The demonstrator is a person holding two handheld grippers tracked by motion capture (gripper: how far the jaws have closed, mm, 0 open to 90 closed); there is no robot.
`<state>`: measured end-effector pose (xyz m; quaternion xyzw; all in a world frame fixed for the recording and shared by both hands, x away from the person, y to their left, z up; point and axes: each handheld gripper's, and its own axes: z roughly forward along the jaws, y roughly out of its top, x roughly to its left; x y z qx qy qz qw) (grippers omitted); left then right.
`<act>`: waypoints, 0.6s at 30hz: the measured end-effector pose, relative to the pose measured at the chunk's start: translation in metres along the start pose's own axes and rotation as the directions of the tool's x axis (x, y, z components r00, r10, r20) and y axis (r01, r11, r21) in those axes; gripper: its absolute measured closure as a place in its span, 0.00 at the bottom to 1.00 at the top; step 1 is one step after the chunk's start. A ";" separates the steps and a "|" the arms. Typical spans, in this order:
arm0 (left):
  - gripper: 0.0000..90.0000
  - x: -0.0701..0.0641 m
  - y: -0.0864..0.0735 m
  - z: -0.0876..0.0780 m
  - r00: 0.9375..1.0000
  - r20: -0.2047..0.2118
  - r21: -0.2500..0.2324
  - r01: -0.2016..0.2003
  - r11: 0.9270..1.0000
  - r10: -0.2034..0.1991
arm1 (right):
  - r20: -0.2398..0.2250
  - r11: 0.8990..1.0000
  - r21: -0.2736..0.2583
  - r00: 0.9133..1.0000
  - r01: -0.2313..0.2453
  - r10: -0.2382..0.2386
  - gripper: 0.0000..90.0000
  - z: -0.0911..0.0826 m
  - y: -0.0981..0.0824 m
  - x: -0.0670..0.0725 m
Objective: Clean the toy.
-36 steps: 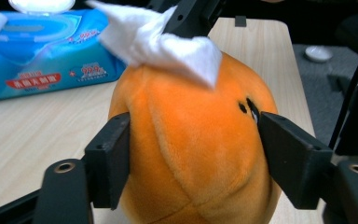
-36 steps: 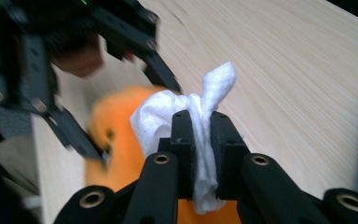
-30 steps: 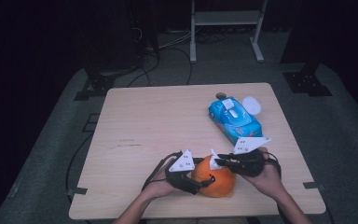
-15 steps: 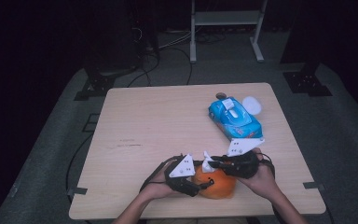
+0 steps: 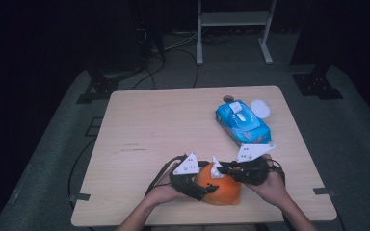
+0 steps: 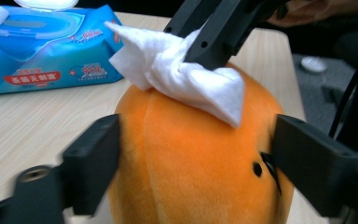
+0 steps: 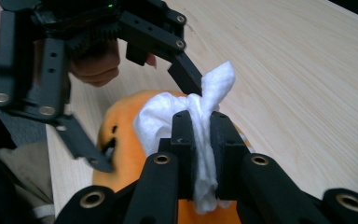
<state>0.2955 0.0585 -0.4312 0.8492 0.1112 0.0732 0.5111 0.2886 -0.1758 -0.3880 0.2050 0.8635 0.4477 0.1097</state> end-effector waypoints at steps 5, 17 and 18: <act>0.29 0.008 -0.007 -0.003 1.000 -0.001 0.009 0.031 0.999 -0.031 | 0.012 1.000 0.015 1.000 -0.003 0.003 0.89 -0.003 -0.003 -0.006; 0.25 0.011 -0.008 -0.004 0.998 0.013 0.004 0.054 0.999 -0.054 | -0.003 1.000 0.016 1.000 0.011 -0.011 0.89 0.000 -0.002 0.001; 0.27 0.012 -0.008 -0.005 0.998 0.013 0.013 0.057 0.998 -0.057 | 0.004 0.999 0.025 1.000 0.021 -0.022 0.89 0.002 -0.001 0.004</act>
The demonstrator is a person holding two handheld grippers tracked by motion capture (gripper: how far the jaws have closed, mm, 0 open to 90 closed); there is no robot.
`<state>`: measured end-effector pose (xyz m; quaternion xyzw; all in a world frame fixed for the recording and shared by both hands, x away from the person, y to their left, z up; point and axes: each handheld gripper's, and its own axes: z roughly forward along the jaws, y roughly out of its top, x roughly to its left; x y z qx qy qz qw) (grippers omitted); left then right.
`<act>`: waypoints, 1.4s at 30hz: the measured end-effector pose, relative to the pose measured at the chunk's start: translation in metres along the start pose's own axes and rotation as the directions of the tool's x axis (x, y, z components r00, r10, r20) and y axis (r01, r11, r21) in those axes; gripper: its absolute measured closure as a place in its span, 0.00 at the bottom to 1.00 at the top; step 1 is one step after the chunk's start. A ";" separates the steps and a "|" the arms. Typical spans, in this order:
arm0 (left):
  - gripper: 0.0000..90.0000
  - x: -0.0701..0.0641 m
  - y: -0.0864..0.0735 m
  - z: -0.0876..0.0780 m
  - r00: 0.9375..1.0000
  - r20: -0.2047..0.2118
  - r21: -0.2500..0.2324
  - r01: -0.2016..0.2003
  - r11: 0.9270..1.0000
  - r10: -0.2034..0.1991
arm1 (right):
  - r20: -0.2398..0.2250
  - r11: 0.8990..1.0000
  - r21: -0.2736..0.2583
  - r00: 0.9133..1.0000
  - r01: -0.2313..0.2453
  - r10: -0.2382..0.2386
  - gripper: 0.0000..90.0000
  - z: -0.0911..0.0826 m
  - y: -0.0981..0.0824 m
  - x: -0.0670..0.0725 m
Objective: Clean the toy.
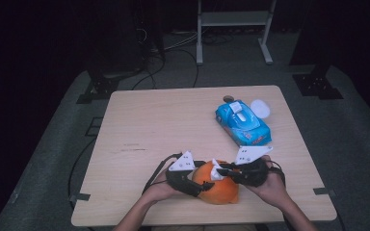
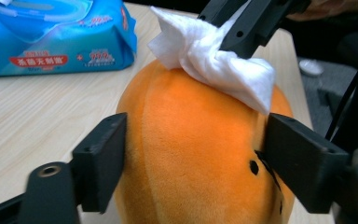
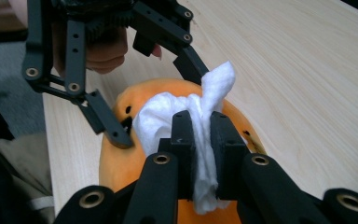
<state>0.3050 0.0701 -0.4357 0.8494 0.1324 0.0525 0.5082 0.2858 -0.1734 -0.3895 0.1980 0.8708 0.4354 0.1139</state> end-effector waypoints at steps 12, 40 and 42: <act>0.26 0.014 -0.006 -0.006 0.999 0.007 -0.014 0.051 0.999 -0.051 | 0.023 0.998 -0.001 0.998 -0.057 0.057 0.89 -0.013 -0.017 -0.018; 0.31 0.027 -0.018 -0.009 0.992 0.009 -0.021 0.127 0.992 -0.127 | -0.005 0.997 0.008 0.997 -0.074 0.074 0.89 -0.017 -0.030 -0.016; 0.31 0.027 -0.019 -0.009 0.991 0.010 -0.023 0.132 0.991 -0.132 | 0.005 0.995 0.015 0.995 -0.101 0.101 0.89 -0.018 -0.036 -0.021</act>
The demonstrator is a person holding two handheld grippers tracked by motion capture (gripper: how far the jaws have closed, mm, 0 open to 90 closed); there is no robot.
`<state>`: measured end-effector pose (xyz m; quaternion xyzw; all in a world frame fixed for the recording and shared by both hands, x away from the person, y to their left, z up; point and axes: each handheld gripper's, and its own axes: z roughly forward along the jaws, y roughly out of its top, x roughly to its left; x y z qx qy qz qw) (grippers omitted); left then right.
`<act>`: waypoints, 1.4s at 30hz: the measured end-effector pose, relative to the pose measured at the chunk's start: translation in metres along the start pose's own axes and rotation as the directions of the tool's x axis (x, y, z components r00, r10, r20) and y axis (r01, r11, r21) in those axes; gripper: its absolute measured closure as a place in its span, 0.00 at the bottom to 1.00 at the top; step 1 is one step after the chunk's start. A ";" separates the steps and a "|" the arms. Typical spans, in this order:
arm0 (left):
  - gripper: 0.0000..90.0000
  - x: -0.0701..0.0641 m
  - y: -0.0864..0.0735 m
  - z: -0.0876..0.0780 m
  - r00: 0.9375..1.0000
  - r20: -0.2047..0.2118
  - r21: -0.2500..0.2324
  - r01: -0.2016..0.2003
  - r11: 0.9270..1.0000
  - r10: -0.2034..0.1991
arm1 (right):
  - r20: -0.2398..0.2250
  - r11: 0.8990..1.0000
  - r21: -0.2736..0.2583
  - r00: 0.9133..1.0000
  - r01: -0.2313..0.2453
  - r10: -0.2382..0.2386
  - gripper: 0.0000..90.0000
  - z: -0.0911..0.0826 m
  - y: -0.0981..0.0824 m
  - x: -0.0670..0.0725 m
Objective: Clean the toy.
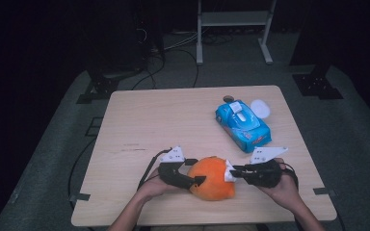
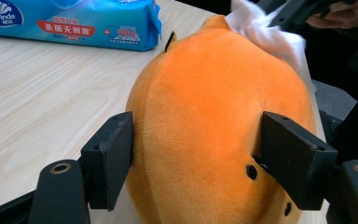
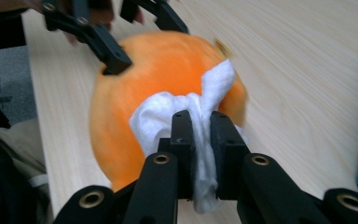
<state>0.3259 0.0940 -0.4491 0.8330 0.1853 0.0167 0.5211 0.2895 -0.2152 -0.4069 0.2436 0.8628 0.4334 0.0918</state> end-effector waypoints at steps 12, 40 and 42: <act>0.31 -0.002 0.000 0.000 1.000 -0.011 0.008 -0.009 1.000 0.009 | 0.024 1.000 -0.016 1.000 -0.007 0.007 0.89 0.004 0.006 -0.002; 0.32 -0.025 0.008 0.007 0.994 -0.003 0.020 -0.111 0.994 0.111 | 0.039 0.999 -0.047 0.999 -0.005 0.007 0.89 0.006 0.021 -0.004; 0.32 -0.026 0.009 0.007 0.993 -0.008 0.030 -0.117 0.993 0.117 | 0.031 0.999 -0.042 1.000 0.002 0.000 0.89 0.012 0.026 -0.004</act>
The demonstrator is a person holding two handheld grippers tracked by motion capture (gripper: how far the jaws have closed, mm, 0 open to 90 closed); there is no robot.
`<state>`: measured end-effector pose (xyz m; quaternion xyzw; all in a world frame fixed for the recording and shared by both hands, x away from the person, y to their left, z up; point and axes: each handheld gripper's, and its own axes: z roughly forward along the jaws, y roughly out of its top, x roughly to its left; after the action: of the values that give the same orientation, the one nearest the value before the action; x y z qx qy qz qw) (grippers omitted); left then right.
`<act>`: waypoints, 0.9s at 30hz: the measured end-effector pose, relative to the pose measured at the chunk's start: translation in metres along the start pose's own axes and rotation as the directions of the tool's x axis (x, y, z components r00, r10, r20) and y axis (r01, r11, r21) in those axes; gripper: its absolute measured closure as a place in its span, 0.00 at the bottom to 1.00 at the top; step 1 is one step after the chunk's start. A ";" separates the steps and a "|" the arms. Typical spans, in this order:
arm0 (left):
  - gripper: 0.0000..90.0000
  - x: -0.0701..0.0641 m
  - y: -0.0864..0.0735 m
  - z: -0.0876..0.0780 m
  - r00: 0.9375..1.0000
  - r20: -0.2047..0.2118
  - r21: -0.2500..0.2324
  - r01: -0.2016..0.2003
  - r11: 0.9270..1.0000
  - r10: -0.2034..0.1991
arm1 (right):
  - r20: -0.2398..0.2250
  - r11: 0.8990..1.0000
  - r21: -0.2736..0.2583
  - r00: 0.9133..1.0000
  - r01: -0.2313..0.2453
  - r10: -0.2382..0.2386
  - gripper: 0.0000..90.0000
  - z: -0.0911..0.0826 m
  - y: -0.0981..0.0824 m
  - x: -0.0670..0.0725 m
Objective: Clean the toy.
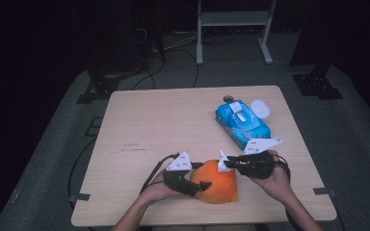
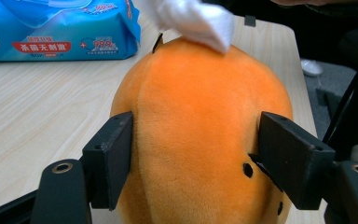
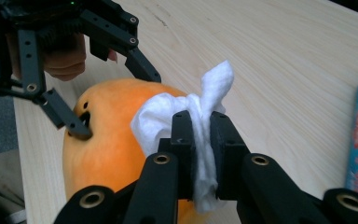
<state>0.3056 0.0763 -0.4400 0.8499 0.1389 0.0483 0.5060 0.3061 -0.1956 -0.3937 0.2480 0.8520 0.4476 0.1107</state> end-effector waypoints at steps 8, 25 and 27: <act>0.13 0.007 0.007 -0.005 0.994 0.068 -0.021 0.084 0.996 -0.083 | -0.056 1.000 0.018 0.998 -0.004 0.005 0.89 -0.002 -0.014 0.005; 0.45 -0.012 0.015 -0.002 0.986 -0.131 -0.104 -0.115 0.988 0.101 | -0.023 0.998 -0.062 1.000 0.011 -0.013 0.89 -0.018 0.002 0.008; 0.44 -0.010 0.012 -0.001 0.975 -0.172 -0.112 -0.158 0.981 0.137 | 0.000 0.997 -0.077 1.000 0.012 -0.013 0.89 -0.017 0.006 0.007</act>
<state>0.2982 0.0688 -0.4290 0.8176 0.1132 0.1640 0.5402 0.2954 -0.2015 -0.3784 0.2381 0.8358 0.4793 0.1226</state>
